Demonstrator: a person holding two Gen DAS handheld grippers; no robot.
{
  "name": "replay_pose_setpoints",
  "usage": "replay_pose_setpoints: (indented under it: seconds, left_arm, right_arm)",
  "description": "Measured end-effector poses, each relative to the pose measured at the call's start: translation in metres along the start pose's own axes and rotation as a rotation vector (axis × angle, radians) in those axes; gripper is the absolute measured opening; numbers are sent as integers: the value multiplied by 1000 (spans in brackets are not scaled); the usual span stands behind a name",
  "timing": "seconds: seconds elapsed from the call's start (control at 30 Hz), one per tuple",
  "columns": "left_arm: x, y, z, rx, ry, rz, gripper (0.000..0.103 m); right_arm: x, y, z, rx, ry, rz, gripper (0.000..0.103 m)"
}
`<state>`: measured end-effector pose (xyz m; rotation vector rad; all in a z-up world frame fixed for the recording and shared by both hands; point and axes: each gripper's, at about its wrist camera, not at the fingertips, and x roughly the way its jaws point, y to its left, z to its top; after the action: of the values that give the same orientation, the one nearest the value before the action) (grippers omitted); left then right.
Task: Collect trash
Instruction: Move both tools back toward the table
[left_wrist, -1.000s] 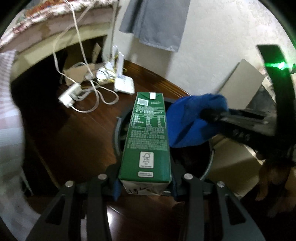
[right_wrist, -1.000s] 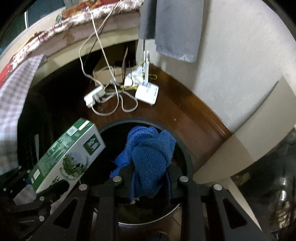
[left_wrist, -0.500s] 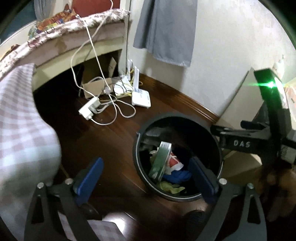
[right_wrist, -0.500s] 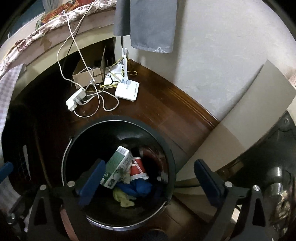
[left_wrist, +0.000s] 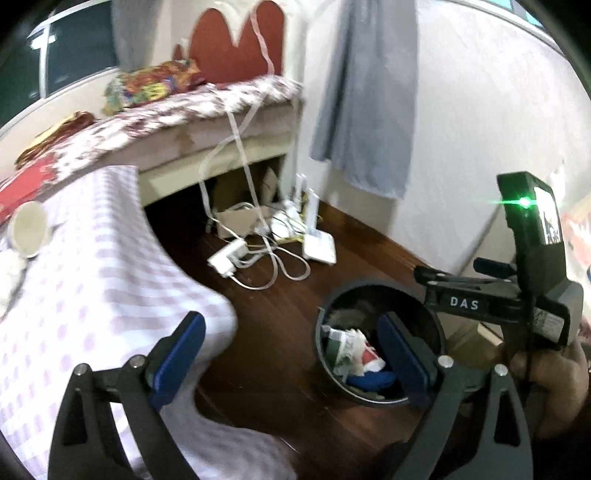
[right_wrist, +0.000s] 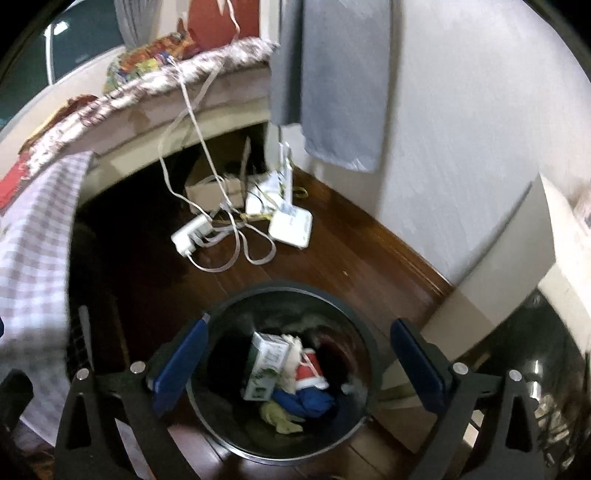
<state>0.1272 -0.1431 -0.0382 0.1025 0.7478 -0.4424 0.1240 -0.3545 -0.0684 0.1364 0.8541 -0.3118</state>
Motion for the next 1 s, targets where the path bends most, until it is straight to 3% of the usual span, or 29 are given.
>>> replay_pose_setpoints:
  seconds: [0.3, 0.67, 1.0]
  left_arm:
    - [-45, 75, 4, -156, -97, 153, 95]
    - [-86, 146, -22, -304, -134, 322, 95]
    - [-122, 188, -45, -383, -164, 416, 95]
  right_arm:
    - [-39, 74, 30, -93, -126, 132, 103]
    - [-69, 164, 32, -228, -177, 267, 103]
    - [-100, 232, 20, -347, -209, 376, 103]
